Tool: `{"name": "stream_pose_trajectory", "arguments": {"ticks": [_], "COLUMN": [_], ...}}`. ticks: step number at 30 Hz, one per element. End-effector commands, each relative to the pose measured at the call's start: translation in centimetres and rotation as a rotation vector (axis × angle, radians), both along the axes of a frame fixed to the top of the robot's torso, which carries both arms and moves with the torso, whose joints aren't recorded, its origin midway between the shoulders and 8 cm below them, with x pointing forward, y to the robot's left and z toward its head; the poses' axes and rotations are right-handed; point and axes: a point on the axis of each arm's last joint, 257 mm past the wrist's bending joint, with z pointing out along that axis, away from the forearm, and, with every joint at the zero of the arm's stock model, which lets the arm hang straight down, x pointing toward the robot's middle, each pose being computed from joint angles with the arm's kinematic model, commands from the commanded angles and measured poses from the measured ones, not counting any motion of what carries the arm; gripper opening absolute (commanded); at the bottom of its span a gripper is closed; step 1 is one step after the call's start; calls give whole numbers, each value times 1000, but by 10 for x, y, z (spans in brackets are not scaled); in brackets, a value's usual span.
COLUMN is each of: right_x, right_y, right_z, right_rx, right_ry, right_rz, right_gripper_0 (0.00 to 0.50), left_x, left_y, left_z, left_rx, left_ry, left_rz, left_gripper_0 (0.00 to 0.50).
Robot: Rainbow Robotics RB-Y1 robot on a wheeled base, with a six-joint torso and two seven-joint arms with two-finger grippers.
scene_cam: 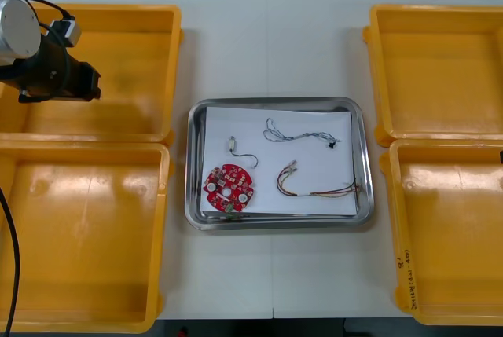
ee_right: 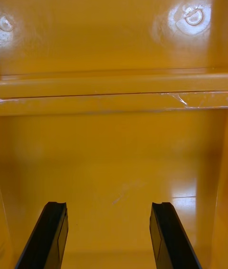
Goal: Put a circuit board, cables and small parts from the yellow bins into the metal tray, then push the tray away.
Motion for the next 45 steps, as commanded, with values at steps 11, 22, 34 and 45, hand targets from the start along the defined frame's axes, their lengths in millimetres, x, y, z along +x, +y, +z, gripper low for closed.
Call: {"name": "stream_pose_trajectory", "arguments": {"ticks": [11, 22, 34, 45], "right_x": [-8, -9, -10, -10], "right_y": [9, 11, 11, 11], "right_z": [-4, -5, -5, -5], "right_rx": [-27, -21, -16, -19], "right_ry": [7, 9, 12, 12], "right_rz": [50, 54, 48, 48], "right_gripper_0": [500, 500, 500, 500], "left_x": [34, 51, 57, 58], "left_y": [-12, -13, -17, -17], "left_z": [26, 16, -1, -4], "left_rx": [-140, -141, -119, -112], "left_ry": [-45, -57, -56, -56], "left_rz": [133, 144, 135, 129], "left_gripper_0": [500, 500, 500, 303]}}
